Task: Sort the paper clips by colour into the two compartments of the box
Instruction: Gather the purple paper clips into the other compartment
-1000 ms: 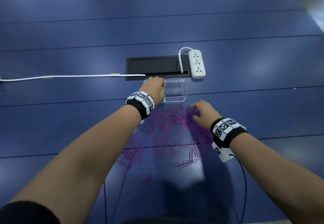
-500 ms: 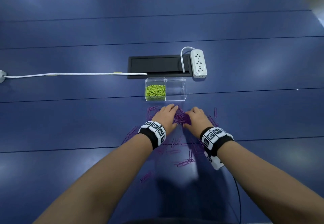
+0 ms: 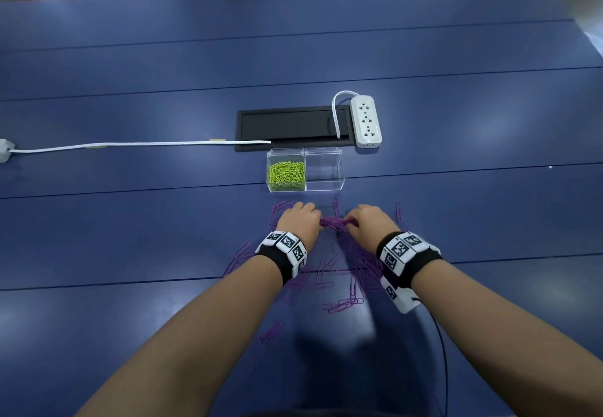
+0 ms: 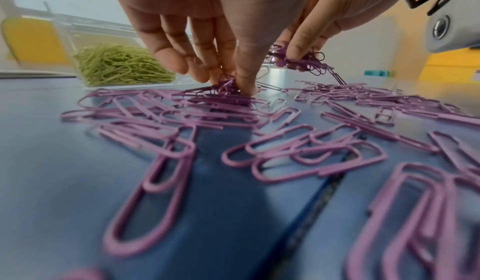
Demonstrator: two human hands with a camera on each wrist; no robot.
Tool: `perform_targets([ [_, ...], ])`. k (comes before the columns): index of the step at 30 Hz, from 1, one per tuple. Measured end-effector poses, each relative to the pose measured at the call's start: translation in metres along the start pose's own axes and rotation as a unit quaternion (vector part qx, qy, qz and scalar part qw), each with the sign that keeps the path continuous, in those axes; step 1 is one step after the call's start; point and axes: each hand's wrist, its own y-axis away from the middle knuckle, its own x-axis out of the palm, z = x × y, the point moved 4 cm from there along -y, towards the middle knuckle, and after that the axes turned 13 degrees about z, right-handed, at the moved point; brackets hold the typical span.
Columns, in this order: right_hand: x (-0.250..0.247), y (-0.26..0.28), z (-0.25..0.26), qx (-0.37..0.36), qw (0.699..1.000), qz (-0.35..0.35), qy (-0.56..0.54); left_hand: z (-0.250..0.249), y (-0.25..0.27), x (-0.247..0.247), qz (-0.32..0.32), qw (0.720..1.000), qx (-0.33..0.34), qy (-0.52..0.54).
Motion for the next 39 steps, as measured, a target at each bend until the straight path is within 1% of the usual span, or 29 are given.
perform_targets([
  [4, -0.028, 0.001, -0.001, 0.000, 0.998, -0.024, -0.063, 0.011, 0.005, 0.000, 0.000, 0.998, -0.034, 0.061],
  [7, -0.051, -0.005, 0.007, -0.010, 0.991, -0.049, -0.121, 0.014, 0.011, 0.001, 0.009, 0.994, -0.039, 0.102],
  [12, -0.085, -0.027, 0.031, -0.043, 0.966, -0.105, -0.232, 0.014, 0.020, -0.001, -0.007, 0.987, -0.039, 0.155],
  [16, -0.095, -0.052, 0.042, -0.055, 0.944, -0.146, -0.290, 0.018, 0.025, -0.005, -0.021, 0.982, -0.045, 0.183],
  [19, -0.089, -0.069, 0.040, -0.042, 0.941, -0.168, -0.290, 0.023, 0.028, -0.009, -0.034, 0.979, -0.049, 0.194],
  [21, -0.082, -0.073, 0.040, -0.032, 0.952, -0.171, -0.252, 0.027, 0.030, -0.013, -0.052, 0.976, -0.052, 0.204],
  [24, -0.071, -0.074, 0.042, -0.029, 0.973, -0.145, -0.179, 0.032, 0.030, -0.020, -0.074, 0.973, -0.051, 0.214],
  [27, -0.064, -0.074, 0.047, -0.044, 0.985, -0.121, -0.116, 0.037, 0.025, -0.033, -0.091, 0.970, -0.058, 0.219],
  [29, -0.062, -0.073, 0.048, -0.040, 0.990, -0.102, -0.087, 0.041, 0.019, -0.044, -0.104, 0.967, -0.062, 0.226],
  [31, -0.063, -0.071, 0.045, -0.039, 0.990, -0.105, -0.091, 0.043, 0.013, -0.056, -0.115, 0.966, -0.059, 0.224],
  [33, -0.066, -0.064, 0.038, -0.047, 0.981, -0.138, -0.127, 0.044, 0.004, -0.070, -0.127, 0.968, -0.055, 0.209],
  [36, -0.073, -0.047, 0.017, -0.035, 0.963, -0.191, -0.189, 0.045, -0.013, -0.087, -0.135, 0.969, -0.062, 0.196],
  [39, -0.074, -0.027, -0.009, -0.020, 0.951, -0.226, -0.211, 0.046, -0.030, -0.099, -0.141, 0.971, -0.069, 0.183],
])
